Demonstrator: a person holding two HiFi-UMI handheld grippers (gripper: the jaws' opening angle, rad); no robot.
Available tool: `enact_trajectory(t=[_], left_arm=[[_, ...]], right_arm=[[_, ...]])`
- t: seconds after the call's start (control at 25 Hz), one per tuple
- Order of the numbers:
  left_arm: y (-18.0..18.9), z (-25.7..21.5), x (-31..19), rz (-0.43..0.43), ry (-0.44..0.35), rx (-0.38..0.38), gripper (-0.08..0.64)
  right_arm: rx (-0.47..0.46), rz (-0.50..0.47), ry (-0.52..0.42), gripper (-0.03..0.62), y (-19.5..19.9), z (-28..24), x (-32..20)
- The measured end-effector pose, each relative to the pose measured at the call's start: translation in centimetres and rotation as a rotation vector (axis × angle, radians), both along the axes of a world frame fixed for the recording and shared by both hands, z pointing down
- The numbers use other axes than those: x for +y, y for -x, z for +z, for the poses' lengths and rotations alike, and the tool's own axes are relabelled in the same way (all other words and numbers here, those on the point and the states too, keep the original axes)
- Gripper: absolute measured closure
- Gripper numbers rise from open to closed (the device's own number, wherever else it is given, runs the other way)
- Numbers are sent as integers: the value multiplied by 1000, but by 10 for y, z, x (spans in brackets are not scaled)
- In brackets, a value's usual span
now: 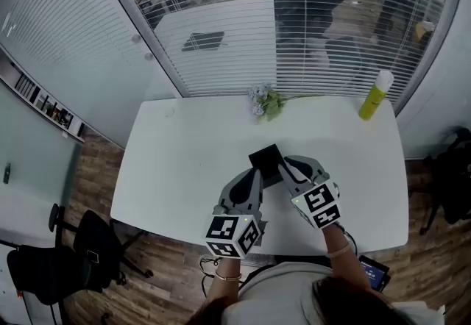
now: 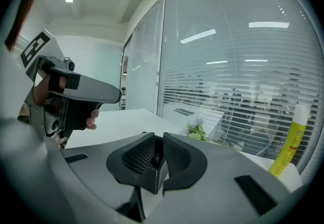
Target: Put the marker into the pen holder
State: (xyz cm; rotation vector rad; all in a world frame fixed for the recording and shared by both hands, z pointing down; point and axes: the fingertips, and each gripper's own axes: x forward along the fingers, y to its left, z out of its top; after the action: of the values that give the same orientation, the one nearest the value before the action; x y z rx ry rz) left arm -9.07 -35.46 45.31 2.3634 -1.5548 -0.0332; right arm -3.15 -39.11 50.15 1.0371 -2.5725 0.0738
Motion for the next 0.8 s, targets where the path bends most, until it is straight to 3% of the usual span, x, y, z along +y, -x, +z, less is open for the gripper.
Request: enact_trajectory(t=[0.36,0.8], left_arm=[[6,-8,17,-13,-27,-21,540],[9,-13,55,-15,-50,-37,540]], right_arm=[[-82,54,-67,548,-16,-22,19],[-101,84,-122,554,-27,-35,62]])
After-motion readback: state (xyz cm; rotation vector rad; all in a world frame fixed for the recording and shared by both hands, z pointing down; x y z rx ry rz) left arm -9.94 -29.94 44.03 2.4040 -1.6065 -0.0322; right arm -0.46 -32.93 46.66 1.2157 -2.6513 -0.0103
